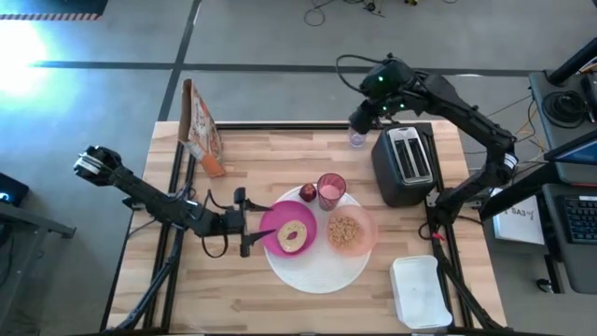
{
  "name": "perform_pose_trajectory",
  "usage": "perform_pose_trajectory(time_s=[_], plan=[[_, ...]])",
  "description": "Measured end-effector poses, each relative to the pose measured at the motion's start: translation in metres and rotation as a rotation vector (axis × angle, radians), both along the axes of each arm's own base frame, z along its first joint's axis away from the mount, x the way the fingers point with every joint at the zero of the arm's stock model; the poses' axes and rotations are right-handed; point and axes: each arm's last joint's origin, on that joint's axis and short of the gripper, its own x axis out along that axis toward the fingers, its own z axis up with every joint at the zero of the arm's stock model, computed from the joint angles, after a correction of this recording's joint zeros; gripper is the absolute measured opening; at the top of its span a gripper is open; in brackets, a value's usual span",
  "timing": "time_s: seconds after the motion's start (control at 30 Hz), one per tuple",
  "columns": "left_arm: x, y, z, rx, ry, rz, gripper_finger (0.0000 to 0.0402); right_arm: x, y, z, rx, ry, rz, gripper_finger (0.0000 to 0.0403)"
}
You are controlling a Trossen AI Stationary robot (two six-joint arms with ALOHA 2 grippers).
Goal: Arrange a breakfast setting
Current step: Put the blue spoon from the blue cup beside the orange bowl on the white placemat
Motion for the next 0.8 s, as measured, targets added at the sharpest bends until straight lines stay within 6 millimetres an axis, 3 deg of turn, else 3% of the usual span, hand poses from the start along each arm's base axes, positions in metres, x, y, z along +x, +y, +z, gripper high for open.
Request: perform_pose_trajectory(time_s=[0.27, 0.43, 0.6, 0.8], plan=[[0.005, -0.002, 0.018, 0.194, -0.051, 0.010, 0.0238, 0.010, 0.043, 0.039, -0.079, -0.061, 0.190, 0.0008], [0.010, 0.002, 0.031, 0.247, -0.061, 0.122, 0.0214, 0.010, 0.067, 0.061, -0.210, -0.048, 0.185, 0.0008], [0.018, 0.008, 0.037, 0.242, -0.062, 0.167, 0.0190, 0.016, 0.097, 0.066, -0.179, -0.087, 0.397, 0.0008], [0.038, 0.003, 0.040, 0.244, -0.059, 0.141, 0.0176, 0.035, 0.140, 0.055, -0.223, -0.031, 0.658, 0.0008]])
